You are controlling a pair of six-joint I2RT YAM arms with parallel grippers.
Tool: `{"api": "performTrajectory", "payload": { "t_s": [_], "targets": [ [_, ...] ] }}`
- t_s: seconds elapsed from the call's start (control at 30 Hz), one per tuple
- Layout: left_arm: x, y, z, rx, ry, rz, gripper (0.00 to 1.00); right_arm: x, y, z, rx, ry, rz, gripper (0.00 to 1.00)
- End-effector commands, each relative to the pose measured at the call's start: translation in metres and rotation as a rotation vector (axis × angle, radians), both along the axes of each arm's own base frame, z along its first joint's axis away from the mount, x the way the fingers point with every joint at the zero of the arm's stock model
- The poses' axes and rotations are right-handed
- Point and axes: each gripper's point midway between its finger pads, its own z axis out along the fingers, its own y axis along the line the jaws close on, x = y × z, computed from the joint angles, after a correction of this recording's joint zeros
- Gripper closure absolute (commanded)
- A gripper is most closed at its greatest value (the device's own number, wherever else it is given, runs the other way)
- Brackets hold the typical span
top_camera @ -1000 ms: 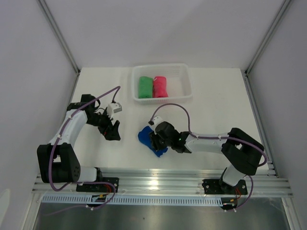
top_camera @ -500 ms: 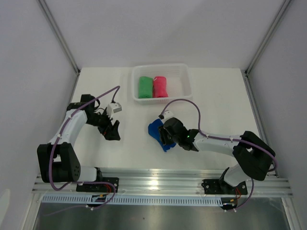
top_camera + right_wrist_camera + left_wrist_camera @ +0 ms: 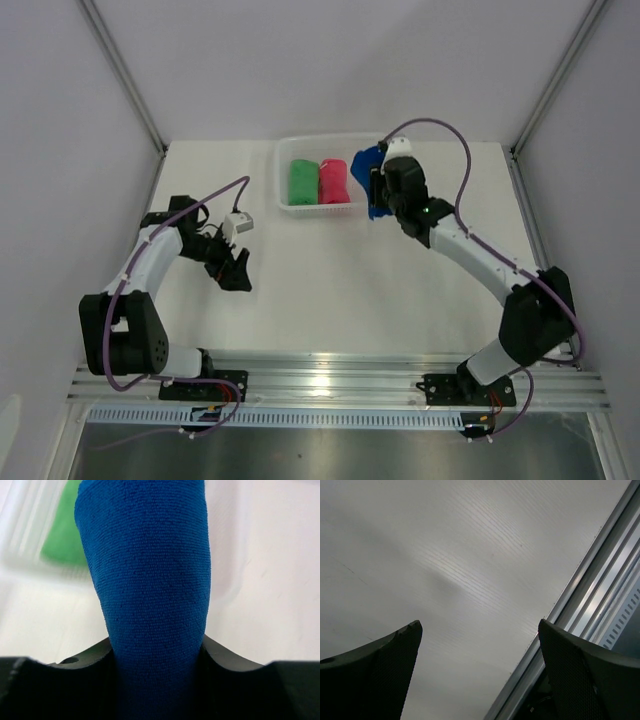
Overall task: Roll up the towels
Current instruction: Place the rolled towel into the container
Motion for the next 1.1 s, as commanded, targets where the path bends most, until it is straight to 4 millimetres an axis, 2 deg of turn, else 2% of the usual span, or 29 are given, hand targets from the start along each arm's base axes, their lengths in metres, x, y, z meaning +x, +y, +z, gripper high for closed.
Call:
{"api": "performTrajectory", "payload": {
  "t_s": [0.0,0.03,0.07,0.1,0.13,0.23,0.27,0.33,0.37,0.4,0.5,0.7,0.73,0.83,0.93,0.97,1.07],
  "targets": [
    [0.012,-0.003,0.013,-0.042,-0.043,0.012,0.01,0.055,-0.017,0.003,-0.094,-0.044,-0.077,0.79],
    [0.011,-0.002,0.012,-0.040,-0.041,0.013,0.00,0.074,-0.021,0.020,-0.100,-0.086,-0.121,0.79],
    [0.010,-0.002,0.011,-0.040,-0.039,0.013,0.00,0.090,-0.018,-0.003,-0.142,-0.054,-0.131,0.79],
    [0.009,-0.001,0.010,-0.038,-0.038,0.013,0.00,0.101,-0.017,-0.007,-0.164,-0.052,-0.145,0.79],
    [0.010,-0.001,0.009,-0.038,-0.039,0.015,0.01,0.121,-0.014,-0.019,-0.194,-0.037,-0.175,0.79],
    [0.008,0.001,0.007,-0.039,-0.035,0.021,0.01,0.147,-0.008,-0.039,-0.257,-0.019,-0.193,0.79],
    [0.008,0.002,0.005,-0.039,-0.033,0.022,0.00,0.162,-0.002,-0.049,-0.274,-0.019,-0.206,0.79],
    [0.006,0.004,0.001,-0.040,-0.018,0.027,0.00,0.174,0.001,-0.058,-0.302,-0.016,-0.219,0.79],
    [0.007,0.005,0.001,-0.039,-0.018,0.030,0.01,0.182,0.002,-0.047,-0.324,-0.039,-0.237,0.79],
    [0.004,0.007,-0.003,-0.040,-0.004,0.038,0.00,0.185,0.004,-0.068,-0.363,-0.012,-0.235,0.79],
    [0.005,0.011,-0.003,-0.039,-0.005,0.051,0.01,0.194,0.000,-0.083,-0.452,0.004,-0.249,0.79],
    [0.006,0.014,-0.004,-0.041,0.000,0.058,0.01,0.187,-0.006,-0.115,-0.536,0.070,-0.230,0.79],
    [0.007,0.015,-0.005,-0.039,0.000,0.059,0.00,0.184,-0.003,-0.127,-0.543,0.094,-0.209,0.78],
    [0.009,0.015,-0.004,-0.042,0.007,0.064,0.00,0.182,0.009,-0.145,-0.474,0.149,-0.154,0.77],
    [0.008,0.014,-0.004,-0.046,0.009,0.065,0.01,0.180,0.018,-0.151,-0.422,0.183,-0.125,0.74],
    [0.008,0.014,-0.003,-0.044,0.009,0.065,0.01,0.178,0.024,-0.156,-0.387,0.201,-0.101,0.73],
    [0.008,0.015,-0.005,-0.039,0.008,0.064,0.01,0.176,0.027,-0.163,-0.303,0.243,-0.095,0.64]
  ]
}}
